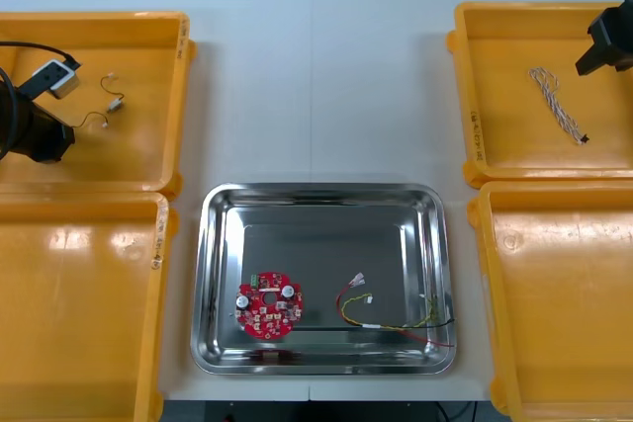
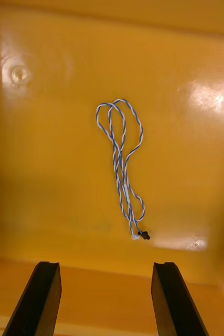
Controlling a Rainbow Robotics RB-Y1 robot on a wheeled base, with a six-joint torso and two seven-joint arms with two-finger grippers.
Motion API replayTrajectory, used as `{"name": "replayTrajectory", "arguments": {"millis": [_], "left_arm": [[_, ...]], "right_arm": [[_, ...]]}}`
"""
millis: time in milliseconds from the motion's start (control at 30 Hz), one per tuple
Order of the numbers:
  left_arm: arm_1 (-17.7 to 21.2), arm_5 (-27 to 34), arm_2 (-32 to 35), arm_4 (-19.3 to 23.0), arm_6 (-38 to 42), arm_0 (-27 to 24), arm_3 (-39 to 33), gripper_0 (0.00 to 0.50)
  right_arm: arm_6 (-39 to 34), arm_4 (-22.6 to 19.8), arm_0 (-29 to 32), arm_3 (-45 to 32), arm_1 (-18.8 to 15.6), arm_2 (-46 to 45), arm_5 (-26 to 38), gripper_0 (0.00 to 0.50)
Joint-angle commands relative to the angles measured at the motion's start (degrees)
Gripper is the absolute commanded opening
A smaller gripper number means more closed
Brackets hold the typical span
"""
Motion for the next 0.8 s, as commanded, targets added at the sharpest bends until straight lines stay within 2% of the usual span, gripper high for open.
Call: {"name": "replayTrajectory", "arguments": {"millis": [33,333,800], "left_arm": [[0.08,-0.18,-0.32,1.03,-7.48,0.04,0.74,0.000],[0.25,5.80,2.84,0.50,-6.25,-1.89,-0.84,0.000],[0.25,14.24,7.33,-0.99,-2.65,-2.24,-7.87,0.000]], "right_arm": [[-1.57,1.60,-3.93,2.88,-0.22,-1.34,-2.88,0.500],[-1.13,2.92,-5.07,8.77,1.89,1.92,-8.25,0.500],[1.24,3.45,-5.07,14.66,4.18,2.09,-13.96,0.500]]}}
